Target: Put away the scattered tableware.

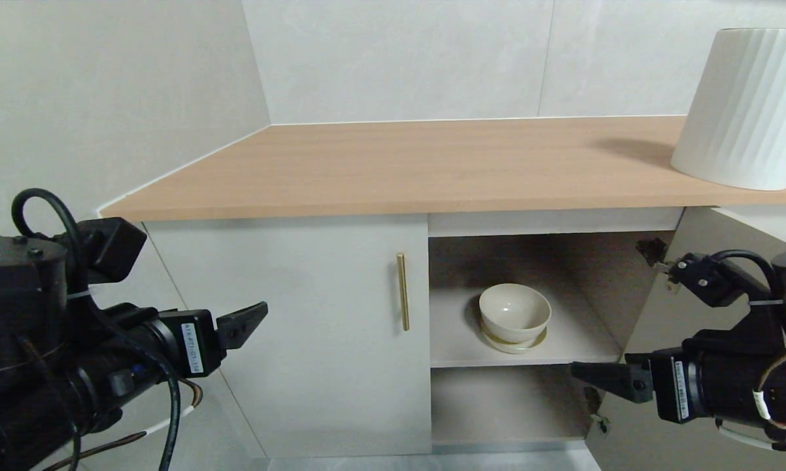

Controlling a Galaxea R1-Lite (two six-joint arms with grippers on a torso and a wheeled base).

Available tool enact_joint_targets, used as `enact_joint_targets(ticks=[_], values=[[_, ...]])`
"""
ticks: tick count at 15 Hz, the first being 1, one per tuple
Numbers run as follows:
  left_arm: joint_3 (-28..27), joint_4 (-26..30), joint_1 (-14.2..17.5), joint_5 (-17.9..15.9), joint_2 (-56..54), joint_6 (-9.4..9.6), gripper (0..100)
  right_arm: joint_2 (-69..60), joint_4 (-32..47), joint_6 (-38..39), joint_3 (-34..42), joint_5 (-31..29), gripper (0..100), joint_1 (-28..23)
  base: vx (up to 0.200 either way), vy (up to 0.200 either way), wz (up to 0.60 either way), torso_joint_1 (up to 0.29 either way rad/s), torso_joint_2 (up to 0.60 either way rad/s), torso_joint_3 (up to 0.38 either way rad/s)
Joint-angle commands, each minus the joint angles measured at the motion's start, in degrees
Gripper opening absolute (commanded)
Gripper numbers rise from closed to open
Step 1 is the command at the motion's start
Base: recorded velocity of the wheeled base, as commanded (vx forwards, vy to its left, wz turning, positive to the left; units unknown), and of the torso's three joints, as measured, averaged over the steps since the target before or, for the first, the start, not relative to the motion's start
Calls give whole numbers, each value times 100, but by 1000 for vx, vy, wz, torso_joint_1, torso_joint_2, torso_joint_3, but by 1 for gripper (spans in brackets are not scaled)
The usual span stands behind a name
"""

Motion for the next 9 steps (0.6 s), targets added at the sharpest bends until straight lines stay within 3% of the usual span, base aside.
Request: enact_joint_targets(ticks=[1,3,9], values=[[46,-3,8,4,-46,-2,100,-248,-2,6,51,-5,100,86,0,0,0,0,0,0],[19,-12,8,-5,-2,-2,100,-283,-2,6,42,-14,100,86,0,0,0,0,0,0],[46,-12,-19,-5,77,-2,100,-248,7,6,51,-66,100,86,-200,0,0,0,2,6]])
